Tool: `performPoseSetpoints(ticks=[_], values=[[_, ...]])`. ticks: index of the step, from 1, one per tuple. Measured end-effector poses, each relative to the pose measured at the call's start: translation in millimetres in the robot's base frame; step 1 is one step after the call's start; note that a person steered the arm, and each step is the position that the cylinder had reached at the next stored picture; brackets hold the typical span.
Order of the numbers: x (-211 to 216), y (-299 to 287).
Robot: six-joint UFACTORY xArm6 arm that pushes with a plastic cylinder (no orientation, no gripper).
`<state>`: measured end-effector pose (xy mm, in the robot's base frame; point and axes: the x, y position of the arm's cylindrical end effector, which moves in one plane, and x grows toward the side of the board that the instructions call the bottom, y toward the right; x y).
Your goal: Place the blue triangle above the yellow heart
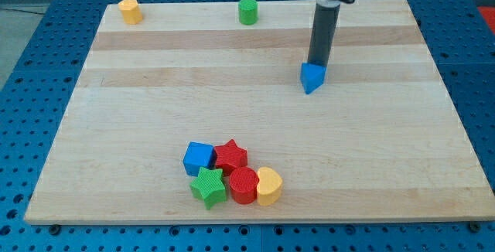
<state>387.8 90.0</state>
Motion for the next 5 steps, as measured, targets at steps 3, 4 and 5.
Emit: performPoseSetpoints(ticks=[3, 4, 5], values=[[90.3, -45.1], [115.9, -47.6], [140.7, -50.8]])
